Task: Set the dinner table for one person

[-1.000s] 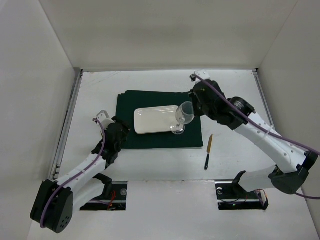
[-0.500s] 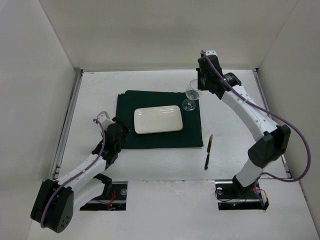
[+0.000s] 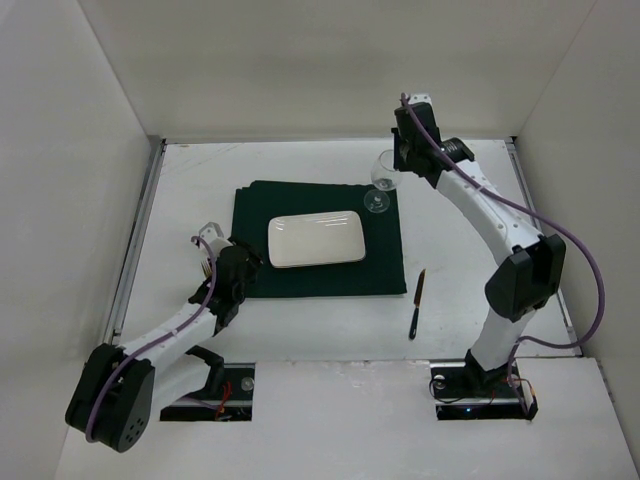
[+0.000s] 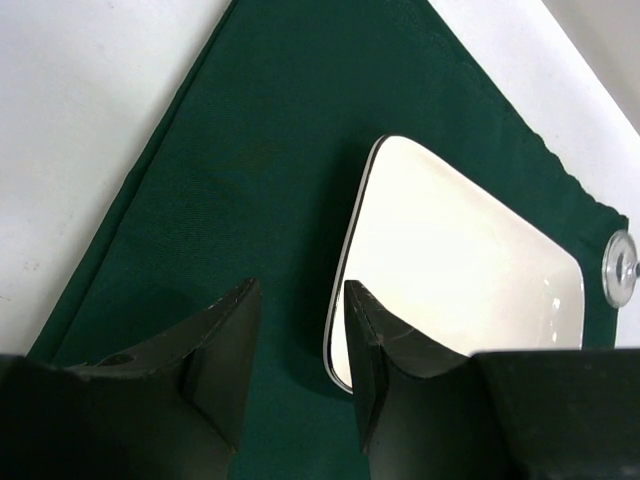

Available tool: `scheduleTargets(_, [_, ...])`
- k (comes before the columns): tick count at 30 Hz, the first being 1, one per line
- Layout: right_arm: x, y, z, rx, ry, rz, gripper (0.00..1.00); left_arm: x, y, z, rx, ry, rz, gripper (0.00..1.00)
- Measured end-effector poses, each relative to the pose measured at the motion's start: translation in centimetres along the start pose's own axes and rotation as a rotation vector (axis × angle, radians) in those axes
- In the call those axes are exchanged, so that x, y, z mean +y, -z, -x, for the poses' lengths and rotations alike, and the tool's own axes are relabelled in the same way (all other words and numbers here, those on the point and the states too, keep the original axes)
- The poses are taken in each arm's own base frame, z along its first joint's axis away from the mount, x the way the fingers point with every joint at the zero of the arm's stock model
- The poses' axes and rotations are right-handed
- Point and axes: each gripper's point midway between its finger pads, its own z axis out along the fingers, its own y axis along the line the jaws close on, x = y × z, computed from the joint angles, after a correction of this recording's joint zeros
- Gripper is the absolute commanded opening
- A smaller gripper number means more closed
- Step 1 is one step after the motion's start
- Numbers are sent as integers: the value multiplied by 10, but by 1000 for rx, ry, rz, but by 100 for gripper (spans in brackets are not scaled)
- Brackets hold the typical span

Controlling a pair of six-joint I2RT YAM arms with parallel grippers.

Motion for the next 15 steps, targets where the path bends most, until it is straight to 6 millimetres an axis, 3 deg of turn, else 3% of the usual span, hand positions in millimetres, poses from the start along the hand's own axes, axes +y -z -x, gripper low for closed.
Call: scheduleTargets(15, [6, -34, -8, 22, 21, -15, 15, 4, -3, -3, 7, -3, 13, 37])
